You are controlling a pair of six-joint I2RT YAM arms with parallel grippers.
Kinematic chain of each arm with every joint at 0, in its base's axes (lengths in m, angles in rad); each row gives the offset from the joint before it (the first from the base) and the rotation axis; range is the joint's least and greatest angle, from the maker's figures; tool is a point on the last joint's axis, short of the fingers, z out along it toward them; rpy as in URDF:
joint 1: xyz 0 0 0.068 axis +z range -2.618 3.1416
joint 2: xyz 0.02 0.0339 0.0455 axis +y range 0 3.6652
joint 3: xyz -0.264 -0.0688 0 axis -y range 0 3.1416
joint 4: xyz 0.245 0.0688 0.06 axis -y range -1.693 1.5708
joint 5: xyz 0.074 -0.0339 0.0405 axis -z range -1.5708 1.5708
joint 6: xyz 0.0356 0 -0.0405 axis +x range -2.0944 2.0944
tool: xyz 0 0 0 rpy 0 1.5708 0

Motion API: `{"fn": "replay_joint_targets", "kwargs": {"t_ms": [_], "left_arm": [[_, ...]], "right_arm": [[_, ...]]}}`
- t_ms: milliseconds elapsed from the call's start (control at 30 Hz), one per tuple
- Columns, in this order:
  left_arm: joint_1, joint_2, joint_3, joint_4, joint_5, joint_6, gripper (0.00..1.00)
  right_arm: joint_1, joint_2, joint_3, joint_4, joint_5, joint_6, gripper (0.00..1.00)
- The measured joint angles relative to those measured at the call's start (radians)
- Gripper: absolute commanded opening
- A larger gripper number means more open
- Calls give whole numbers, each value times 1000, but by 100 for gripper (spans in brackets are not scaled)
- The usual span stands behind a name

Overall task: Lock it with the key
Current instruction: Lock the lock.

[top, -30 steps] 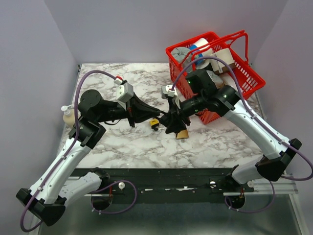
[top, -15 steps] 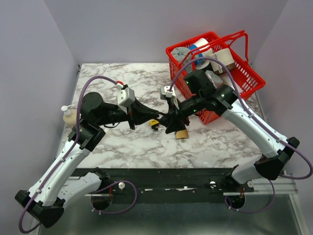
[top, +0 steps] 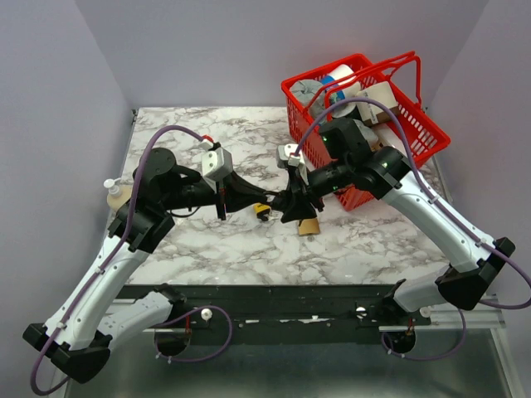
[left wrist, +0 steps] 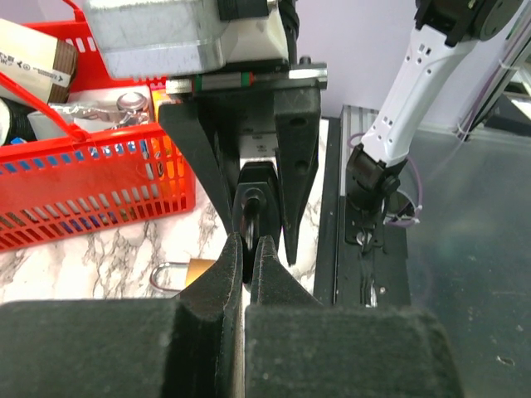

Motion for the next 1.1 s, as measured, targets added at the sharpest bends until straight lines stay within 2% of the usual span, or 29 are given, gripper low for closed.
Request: {"fn": "replay_joint_targets", "kwargs": {"t_ms": [467, 1100], "left_arm": [[38, 14, 49, -117, 37, 35, 0], [74, 16, 54, -150, 95, 32, 0]], "right_arm": [[-14, -9, -5, 8, 0, -39, 1], [-22, -25, -14, 14, -6, -40, 1]]}}
